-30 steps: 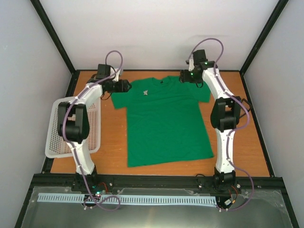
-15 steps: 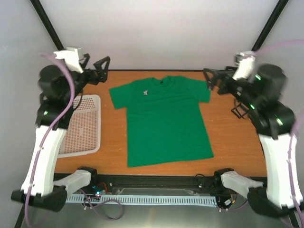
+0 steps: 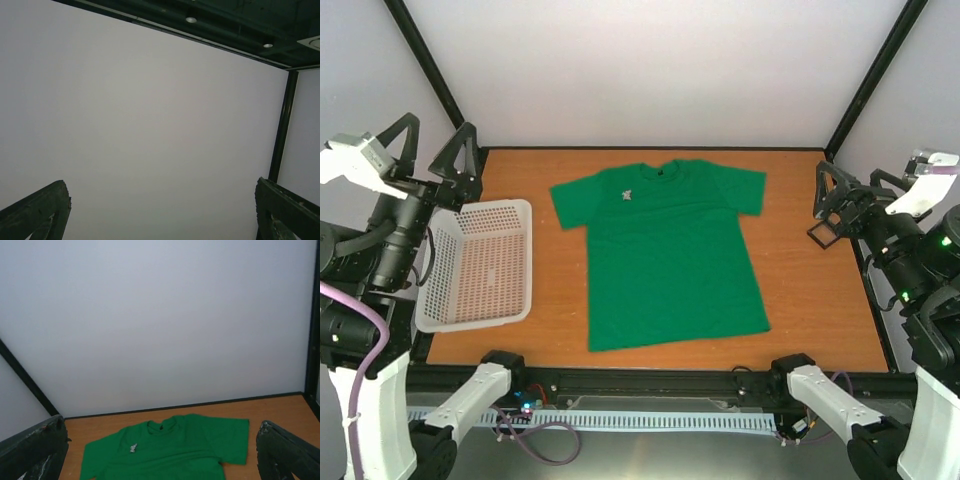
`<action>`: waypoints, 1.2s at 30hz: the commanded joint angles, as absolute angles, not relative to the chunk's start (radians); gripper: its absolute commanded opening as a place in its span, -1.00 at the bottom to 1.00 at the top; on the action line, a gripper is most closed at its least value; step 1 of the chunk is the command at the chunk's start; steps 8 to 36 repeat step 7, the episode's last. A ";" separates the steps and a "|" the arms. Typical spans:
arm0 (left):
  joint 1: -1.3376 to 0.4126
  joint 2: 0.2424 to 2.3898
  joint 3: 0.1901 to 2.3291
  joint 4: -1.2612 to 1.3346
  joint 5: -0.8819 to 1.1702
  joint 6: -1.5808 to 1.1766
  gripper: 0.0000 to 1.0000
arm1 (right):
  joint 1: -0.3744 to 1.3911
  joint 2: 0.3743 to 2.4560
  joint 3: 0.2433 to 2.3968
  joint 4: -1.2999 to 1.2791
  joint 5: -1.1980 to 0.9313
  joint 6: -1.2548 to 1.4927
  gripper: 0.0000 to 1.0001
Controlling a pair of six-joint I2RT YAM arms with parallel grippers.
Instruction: Pin the brooch onto the clothing
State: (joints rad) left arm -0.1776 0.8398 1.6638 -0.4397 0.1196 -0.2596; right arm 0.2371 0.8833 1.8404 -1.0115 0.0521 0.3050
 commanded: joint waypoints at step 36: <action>-0.174 0.862 1.698 -0.562 0.077 -0.226 1.00 | 0.236 0.940 1.896 -1.170 0.154 0.388 1.00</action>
